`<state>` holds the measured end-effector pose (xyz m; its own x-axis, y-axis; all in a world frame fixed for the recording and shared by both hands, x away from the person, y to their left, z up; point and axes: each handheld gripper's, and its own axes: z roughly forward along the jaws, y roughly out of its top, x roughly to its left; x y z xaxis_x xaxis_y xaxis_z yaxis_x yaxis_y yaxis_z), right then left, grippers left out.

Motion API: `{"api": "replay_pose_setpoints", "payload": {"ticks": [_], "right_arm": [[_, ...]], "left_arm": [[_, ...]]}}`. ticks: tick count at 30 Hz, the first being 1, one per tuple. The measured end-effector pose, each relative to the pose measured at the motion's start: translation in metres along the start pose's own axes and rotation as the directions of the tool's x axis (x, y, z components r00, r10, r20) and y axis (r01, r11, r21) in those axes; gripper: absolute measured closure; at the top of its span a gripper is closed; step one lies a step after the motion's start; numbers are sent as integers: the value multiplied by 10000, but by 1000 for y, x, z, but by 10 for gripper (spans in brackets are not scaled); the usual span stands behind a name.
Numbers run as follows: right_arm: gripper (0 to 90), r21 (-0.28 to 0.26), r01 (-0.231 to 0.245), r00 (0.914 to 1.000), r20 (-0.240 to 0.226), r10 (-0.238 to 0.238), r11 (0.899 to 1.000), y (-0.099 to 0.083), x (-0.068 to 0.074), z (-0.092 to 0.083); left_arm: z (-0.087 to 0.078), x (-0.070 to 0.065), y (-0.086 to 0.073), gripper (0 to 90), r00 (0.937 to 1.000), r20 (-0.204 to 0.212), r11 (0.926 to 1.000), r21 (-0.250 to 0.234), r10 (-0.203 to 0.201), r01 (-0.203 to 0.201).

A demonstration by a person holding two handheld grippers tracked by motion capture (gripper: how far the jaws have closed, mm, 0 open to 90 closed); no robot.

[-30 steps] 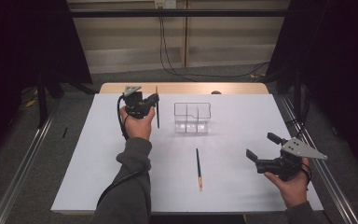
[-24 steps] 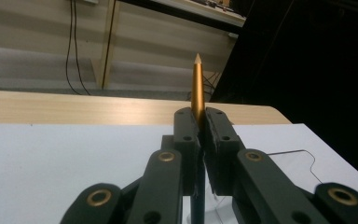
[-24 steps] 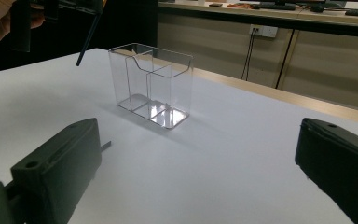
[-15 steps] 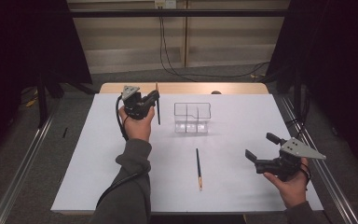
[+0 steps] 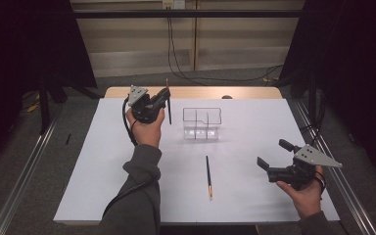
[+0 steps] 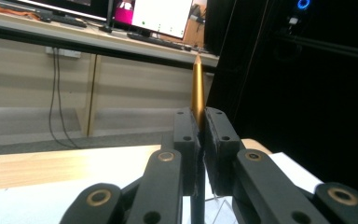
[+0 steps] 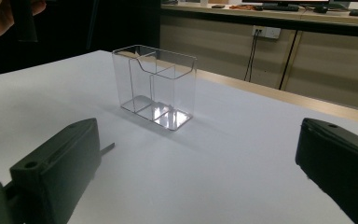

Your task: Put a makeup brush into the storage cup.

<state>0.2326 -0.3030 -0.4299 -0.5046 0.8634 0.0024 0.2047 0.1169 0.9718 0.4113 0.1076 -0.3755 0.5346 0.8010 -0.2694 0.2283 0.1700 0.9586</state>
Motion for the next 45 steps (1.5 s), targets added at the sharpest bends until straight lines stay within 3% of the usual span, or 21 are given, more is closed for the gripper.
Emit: {"api": "replay_pose_setpoints", "payload": {"ticks": [1, 3, 5, 17, 21, 24, 26, 29, 35, 38, 39, 45], "right_arm": [[0, -9, 2, 10000, -10, -2, 10000, 0, 0, 0], [0, -13, -5, 10000, -30, 5, 10000, 0, 0, 0], [0, -21, -2, 10000, -11, 2, 10000, 0, 0, 0], [0, -13, -13, 10000, -19, 13, 10000, 0, 0, 0], [0, 0, -13, 10000, 8, 13, 10000, 0, 1, 0], [0, 0, -6, 10000, -87, 6, 10000, 0, 0, -1], [0, -33, -9, 10000, -12, 9, 10000, 0, 0, 0], [0, -38, 9, 10000, -47, -9, 10000, 0, 0, -1], [0, 4, 37, 10000, -49, -37, 10000, 0, 0, -1], [0, -2, 36, 10000, -5, -36, 10000, 1, 0, -1], [0, 6, 12, 10000, -6, -12, 10000, 0, 1, -1], [0, -16, 68, 10000, -34, -68, 10000, 1, 0, -1]], "left_arm": [[1, -1, 0, 842, 9999, 82, 9999, -4, 138, -138], [3, -3, -1, 842, 9999, 146, 9999, -167, -23, 25], [3, -4, -1, 842, 9996, 220, 9998, -100, 198, -195], [12, -15, -3, 842, 9989, 466, 9989, -455, 89, -67], [15, -19, -4, 842, 9981, 573, 9984, -530, 249, -218], [18, -22, -5, 842, 9978, 647, 9983, -568, 170, -133], [18, -23, -6, 842, 9964, 781, 9987, -425, 323, -290], [21, -26, -8, 842, 9971, 741, 9981, -609, 160, -114], [27, -32, -10, 842, 9941, 967, 9976, -546, 483, -432], [30, -37, -11, 842, 9941, 1036, 9973, -679, 335, -265], [31, -37, -11, 842, 9932, 1040, 9971, -591, 530, -471], [37, -42, -12, 842, 9921, 1166, 9966, -723, 469, -386]]}}
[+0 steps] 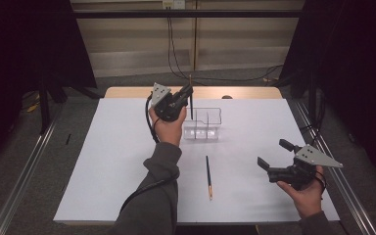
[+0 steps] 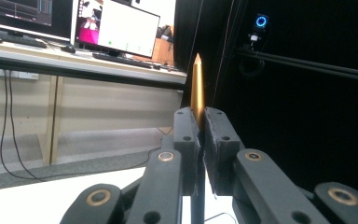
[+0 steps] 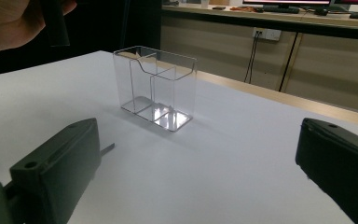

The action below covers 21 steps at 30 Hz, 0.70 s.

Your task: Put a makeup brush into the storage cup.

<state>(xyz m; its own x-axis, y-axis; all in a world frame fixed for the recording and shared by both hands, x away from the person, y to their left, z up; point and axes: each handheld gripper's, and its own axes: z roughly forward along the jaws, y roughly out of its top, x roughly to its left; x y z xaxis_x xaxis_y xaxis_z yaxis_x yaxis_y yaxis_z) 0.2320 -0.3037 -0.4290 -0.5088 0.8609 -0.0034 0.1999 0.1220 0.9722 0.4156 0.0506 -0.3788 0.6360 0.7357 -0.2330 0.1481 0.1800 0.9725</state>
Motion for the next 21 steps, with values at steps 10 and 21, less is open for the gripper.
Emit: {"api": "replay_pose_setpoints", "payload": {"ticks": [10, 21], "right_arm": [[0, -13, 5, 10000, -13, -5, 10000, 0, 0, 0], [0, -22, 26, 10000, -2, -26, 10000, 0, 0, 0]], "left_arm": [[9, -4, -4, 841, 9997, 134, 9997, -30, 228, -228], [20, -12, -10, 842, 9996, 265, 9999, -35, 123, -122]]}}
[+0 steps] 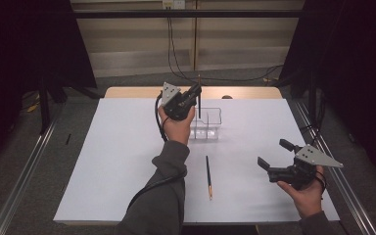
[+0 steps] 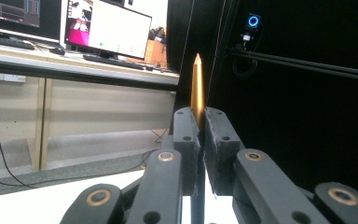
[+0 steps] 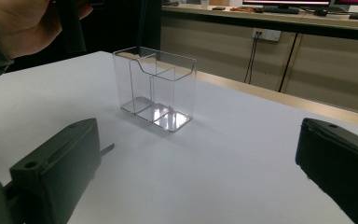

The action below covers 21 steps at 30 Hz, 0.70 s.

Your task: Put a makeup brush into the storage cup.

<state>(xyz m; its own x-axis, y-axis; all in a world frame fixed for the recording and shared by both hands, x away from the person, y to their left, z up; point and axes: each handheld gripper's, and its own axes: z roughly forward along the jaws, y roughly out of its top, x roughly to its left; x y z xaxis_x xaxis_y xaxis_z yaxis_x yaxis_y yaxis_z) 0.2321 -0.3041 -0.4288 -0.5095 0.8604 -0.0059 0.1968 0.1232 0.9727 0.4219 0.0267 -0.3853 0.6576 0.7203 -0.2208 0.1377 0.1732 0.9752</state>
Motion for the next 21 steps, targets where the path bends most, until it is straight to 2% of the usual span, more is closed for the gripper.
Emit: {"api": "replay_pose_setpoints", "payload": {"ticks": [13, 14, 15, 16, 17, 21], "right_arm": [[0, -29, -3, 10000, -1, 3, 10000, 1, 0, 0], [0, -29, -3, 10000, -1, 3, 10000, 1, 0, 0], [0, -41, 0, 10000, 34, 0, 10000, 1, 0, -1], [0, -36, -6, 10000, 38, 6, 10000, 1, 0, -1], [0, -32, -10, 10000, 43, 10, 10000, 0, 0, -1], [0, -49, -20, 10000, 41, 20, 10000, 1, 0, -1]], "left_arm": [[9, -7, -4, 841, 9999, 150, 9999, 75, 80, -81], [11, -10, -5, 841, 9995, 119, 9994, -175, -286, 288], [12, -11, -5, 841, 9992, 71, 9988, -285, -397, 399], [12, -10, -6, 841, 9996, 112, 9996, -162, -241, 243], [11, -8, -5, 841, 9997, 193, 9998, 120, 129, -131], [12, -8, -6, 841, 9998, 154, 9999, 56, 104, -105]]}}
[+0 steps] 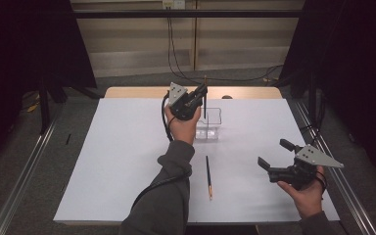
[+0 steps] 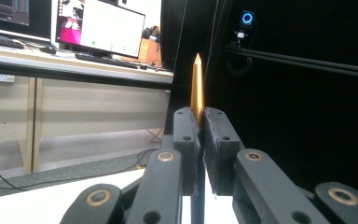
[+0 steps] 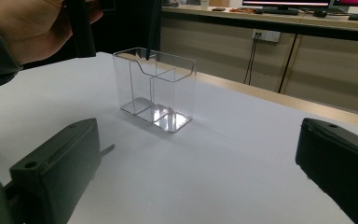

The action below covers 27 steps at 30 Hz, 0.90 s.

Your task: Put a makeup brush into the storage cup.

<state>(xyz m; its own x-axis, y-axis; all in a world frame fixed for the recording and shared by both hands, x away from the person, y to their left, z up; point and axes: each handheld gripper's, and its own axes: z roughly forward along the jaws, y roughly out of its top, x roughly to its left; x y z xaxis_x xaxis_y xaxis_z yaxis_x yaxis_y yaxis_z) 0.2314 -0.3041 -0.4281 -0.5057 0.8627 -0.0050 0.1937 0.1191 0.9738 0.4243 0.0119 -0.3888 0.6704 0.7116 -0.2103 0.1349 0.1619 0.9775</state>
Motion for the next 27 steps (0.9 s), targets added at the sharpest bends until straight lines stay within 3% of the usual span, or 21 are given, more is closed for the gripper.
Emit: {"api": "replay_pose_setpoints", "payload": {"ticks": [3, 4, 5, 8, 9, 15, 27], "right_arm": [[0, -9, -9, 10000, -23, 9, 10000, 0, 0, 0], [0, -4, 20, 10000, -46, -20, 10000, 0, 0, 0], [0, 3, 21, 10000, -44, -21, 10000, 0, 0, 0], [0, 5, -41, 10000, -24, 41, 10000, 0, 0, 0], [0, -1, -15, 10000, 0, 15, 10000, 0, 0, 0], [0, 11, -1, 10000, 10, 1, 10000, 0, 0, 0], [0, -22, 12, 10000, 26, -12, 10000, 0, 0, -1]], "left_arm": [[1, 0, 0, 841, 10000, 50, 10000, -22, 10, -9], [3, -3, -1, 841, 9994, 35, 9990, -293, -331, 332], [3, -2, -1, 841, 9999, 44, 9998, -144, -142, 143], [4, -3, -1, 841, 9999, 110, 9998, -147, -100, 102], [4, -3, -1, 841, 9998, 131, 9999, 35, 157, -157], [7, -6, -5, 841, 9998, 156, 9999, -57, -133, 134], [12, -10, -11, 840, 9996, 286, 10000, 34, -38, 37]]}}
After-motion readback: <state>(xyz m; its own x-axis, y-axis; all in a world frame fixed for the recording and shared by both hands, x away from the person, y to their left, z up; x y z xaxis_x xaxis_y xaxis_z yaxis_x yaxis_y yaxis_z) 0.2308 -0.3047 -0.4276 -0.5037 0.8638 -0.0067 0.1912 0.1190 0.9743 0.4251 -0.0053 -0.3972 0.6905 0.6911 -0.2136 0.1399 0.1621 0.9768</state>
